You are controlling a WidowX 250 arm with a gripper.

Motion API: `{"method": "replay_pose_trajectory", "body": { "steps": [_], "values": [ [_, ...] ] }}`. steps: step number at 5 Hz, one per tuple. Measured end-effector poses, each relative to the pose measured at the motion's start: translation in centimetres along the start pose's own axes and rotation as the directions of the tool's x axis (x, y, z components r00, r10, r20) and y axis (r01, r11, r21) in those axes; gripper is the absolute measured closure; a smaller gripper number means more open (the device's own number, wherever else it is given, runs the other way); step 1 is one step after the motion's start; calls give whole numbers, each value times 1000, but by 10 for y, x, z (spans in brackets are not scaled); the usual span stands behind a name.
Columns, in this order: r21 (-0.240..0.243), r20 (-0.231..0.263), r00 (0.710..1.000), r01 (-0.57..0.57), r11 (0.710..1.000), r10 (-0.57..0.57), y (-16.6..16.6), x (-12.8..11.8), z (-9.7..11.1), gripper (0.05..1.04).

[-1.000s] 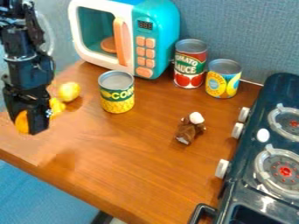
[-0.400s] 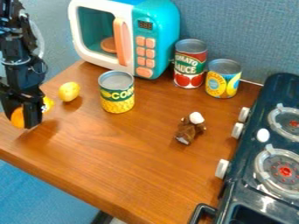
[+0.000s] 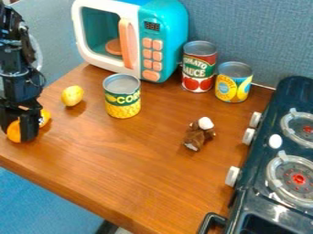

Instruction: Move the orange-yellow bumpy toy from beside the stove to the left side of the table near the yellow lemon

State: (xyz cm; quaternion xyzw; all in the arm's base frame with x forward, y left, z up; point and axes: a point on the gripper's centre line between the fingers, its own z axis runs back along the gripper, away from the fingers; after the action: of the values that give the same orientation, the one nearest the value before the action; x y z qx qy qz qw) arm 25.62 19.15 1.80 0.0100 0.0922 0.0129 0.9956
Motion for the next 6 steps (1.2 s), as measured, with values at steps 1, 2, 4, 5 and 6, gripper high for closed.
{"method": "replay_pose_trajectory", "body": {
  "steps": [1, 2, 4, 5, 6],
  "values": [
    [-15, 0, 1000, 1, 1000, -1, 1, 2, -1, 305],
    [-23, -5, 1000, -1, 1000, 1, 2, 1, -2, 262],
    [-52, 2, 1000, 14, 999, -14, -7, -6, 6, 83],
    [-12, 61, 998, 20, 1000, -19, -8, -13, 38, 83],
    [18, 64, 994, 92, 996, -93, -34, -4, 60, 83]
  ]
}}
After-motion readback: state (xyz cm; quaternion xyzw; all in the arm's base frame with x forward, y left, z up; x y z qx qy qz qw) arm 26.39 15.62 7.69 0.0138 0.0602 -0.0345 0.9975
